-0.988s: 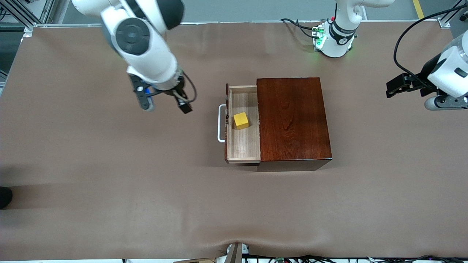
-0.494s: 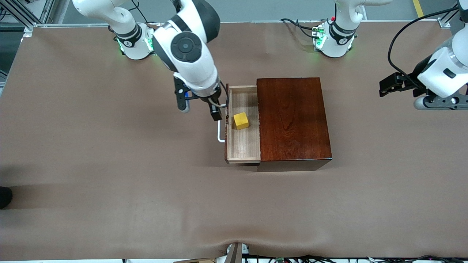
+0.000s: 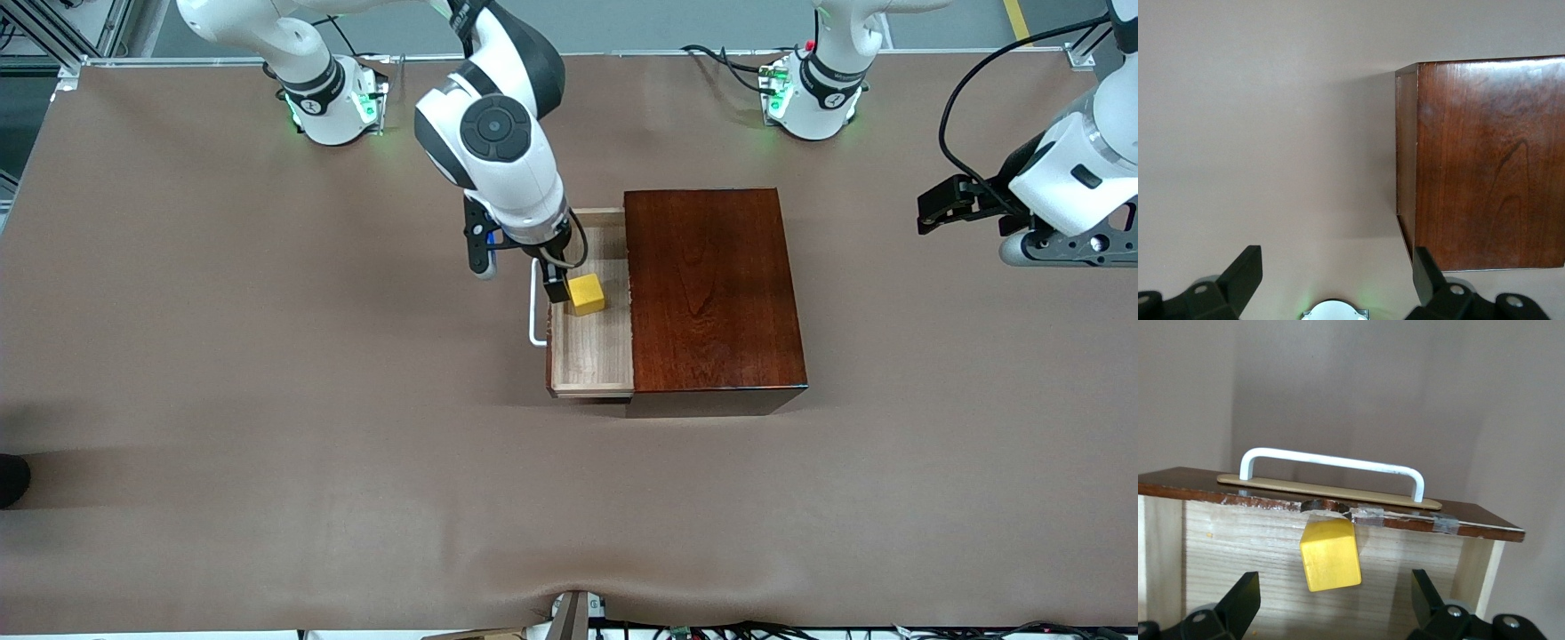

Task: Open drawer, take yellow block, close drawer
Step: 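Lower the right gripper into the drawer onto the yellow cube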

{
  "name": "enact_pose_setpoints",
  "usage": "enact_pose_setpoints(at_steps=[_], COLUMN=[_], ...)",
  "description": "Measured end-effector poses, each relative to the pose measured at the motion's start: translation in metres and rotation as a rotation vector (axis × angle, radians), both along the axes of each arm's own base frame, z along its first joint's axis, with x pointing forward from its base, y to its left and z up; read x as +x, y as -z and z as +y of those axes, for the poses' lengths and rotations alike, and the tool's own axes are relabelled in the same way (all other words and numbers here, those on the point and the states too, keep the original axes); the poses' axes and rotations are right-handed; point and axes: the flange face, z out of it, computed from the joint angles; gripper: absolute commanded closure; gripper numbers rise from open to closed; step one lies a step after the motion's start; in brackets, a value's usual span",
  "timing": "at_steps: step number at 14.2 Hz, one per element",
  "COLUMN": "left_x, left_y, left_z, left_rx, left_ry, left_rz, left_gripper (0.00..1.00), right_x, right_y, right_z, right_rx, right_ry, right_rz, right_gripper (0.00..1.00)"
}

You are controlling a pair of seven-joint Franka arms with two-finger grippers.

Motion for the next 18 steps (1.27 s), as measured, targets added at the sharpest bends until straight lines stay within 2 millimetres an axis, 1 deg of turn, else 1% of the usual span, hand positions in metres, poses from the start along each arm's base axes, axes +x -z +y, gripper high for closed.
enact_pose_setpoints(at_steps=[8,12,18], left_x=[0.000,0.000,0.000], left_y=[0.000,0.000,0.001], left_z=[-0.001,0.000,-0.001], left_rx=[0.000,0.000,0.000], left_ry=[0.003,0.001,0.003], left_rz=[0.001,0.001,0.003], left_gripper=[0.00,0.00,0.00], right_x=[-0.005,-0.005,0.000], right_y=[0.050,0.071,0.086], right_z=[0.031,0.040,0.042], right_rx=[0.003,0.006,0.006], right_ry=[-0.010,-0.013,-0.012], right_rz=[-0.001,-0.004,-0.019], right_gripper=[0.00,0.00,0.00])
